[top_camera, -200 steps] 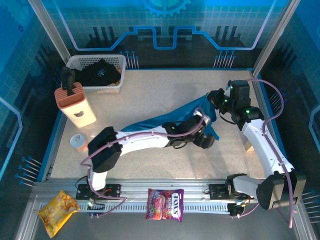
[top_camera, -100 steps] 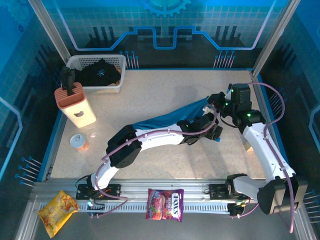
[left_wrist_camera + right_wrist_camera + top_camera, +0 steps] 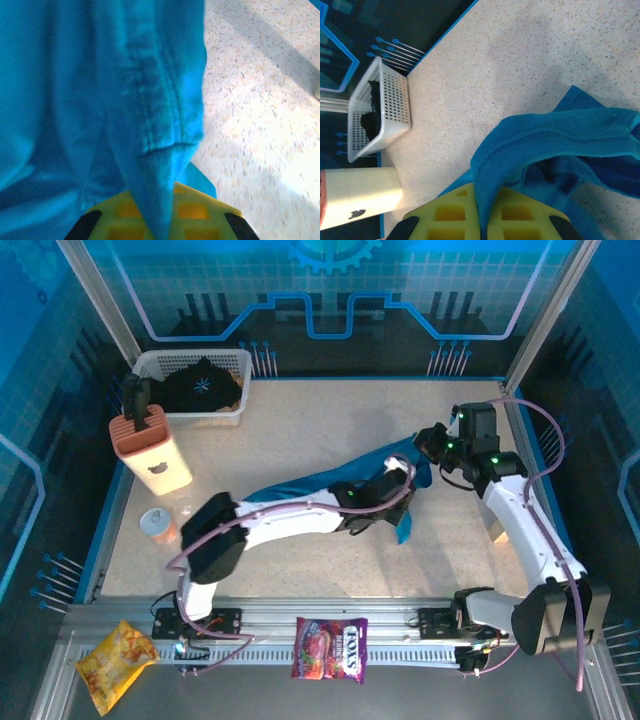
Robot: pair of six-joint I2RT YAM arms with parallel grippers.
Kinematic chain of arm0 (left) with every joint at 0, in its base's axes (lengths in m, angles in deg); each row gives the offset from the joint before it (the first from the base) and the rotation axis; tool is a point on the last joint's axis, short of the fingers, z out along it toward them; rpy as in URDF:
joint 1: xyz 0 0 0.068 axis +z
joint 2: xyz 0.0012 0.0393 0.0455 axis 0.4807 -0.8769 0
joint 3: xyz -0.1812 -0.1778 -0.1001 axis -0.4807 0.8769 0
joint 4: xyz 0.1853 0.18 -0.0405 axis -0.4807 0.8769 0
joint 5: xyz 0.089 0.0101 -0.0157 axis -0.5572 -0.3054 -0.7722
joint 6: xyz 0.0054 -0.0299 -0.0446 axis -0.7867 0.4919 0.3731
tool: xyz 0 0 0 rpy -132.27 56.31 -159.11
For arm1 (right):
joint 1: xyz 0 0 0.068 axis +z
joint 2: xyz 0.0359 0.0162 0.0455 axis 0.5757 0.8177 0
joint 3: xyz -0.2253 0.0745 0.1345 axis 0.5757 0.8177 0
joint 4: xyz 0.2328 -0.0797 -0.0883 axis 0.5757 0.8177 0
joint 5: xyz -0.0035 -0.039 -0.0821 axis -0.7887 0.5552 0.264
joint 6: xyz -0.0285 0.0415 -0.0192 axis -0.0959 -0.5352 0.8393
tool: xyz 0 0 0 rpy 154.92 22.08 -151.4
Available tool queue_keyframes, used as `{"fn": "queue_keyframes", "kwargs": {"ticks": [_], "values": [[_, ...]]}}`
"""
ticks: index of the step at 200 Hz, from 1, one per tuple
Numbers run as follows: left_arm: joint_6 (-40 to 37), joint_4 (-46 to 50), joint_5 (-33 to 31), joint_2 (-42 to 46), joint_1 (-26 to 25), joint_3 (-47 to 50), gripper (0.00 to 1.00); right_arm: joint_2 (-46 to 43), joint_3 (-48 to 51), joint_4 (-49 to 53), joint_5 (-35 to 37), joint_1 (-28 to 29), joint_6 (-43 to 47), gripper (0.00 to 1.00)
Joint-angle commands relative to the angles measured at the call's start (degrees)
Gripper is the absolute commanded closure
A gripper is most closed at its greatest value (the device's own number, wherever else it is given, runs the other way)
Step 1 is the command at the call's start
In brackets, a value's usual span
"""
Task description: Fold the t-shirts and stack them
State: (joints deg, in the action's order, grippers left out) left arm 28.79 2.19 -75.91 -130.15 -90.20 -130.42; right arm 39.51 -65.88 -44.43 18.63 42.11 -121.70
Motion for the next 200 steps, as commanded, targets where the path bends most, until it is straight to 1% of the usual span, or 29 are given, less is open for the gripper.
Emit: {"fn": "queue_keyframes", "kwargs": {"ticks": [1, 18, 31, 66, 86, 112, 121, 127, 143, 151, 165, 181, 200], "values": [[-1.96, 10.59, -4.7, 10.1, 0.1, 4.27, 1.0, 1.77, -0.99, 1.53, -0.81, -0.63, 3.91, 1.0], [-1.74, 15.53, -7.31, 12.84, 0.99, 4.98, 1.0, 2.97, -0.16, 0.02, -2.47, -0.37, 3.39, 1.0], [-1.75, 16.68, -7.29, 13.39, 1.08, 4.48, 1.0, 3.49, 0.24, -0.74, -2.99, -0.08, 2.97, 1.0], [-1.47, 18.34, 0.03, 10.43, 0.66, -0.17, 1.0, 3.86, -0.43, -0.04, -2.55, 0.07, 3.39, 1.0], [-2.29, 19.54, 3.87, 9.79, 0.22, -2.33, 1.0, 3.62, -0.88, 1.27, -3.52, 0.08, 3.89, 1.0], [-2.82, 21.17, 4.59, 11.36, -0.07, -3.96, 1.0, 1.75, 1.09, 2.85, -7.56, 0.4, 3.77, 1.0], [-3.05, 21.43, 3.78, 12.35, -0.05, -3.98, 1.0, 0.14, 3.0, 3.18, -8.45, 0.75, 3.69, 0.87], [-3.27, 21.6, 3.08, 13.03, -0.05, -3.98, 1.0, -1.11, 4.23, 3.45, -8.73, 0.94, 3.66, 0.77], [-4.27, 22.63, 0.82, 14.51, 0.04, -4.31, 1.0, -5.12, 7.91, 4.82, -8.27, 0.75, 4.15, 0.55], [-4.82, 23.35, -0.36, 14.94, 0.04, -4.58, 1.0, -6.61, 8.58, 6.2, -7.25, 0.42, 5.22, 0.48], [-5.74, 24.4, -1.99, 15.47, 0.12, -4.86, 1.0, -8.22, 8.34, 9.37, -4.88, -0.43, 7.66, 0.4], [-6.22, 25.13, -2.95, 15.66, 0.21, -4.53, 1.0, -8.87, 7.64, 11.99, -3.07, -1.47, 9.87, 0.35], [-5.97, 25.22, -3.48, 16.05, 0.21, -3.21, 1.0, -8.12, 8.25, 12.72, -2.05, -2.03, 11.23, 0.29]]}}
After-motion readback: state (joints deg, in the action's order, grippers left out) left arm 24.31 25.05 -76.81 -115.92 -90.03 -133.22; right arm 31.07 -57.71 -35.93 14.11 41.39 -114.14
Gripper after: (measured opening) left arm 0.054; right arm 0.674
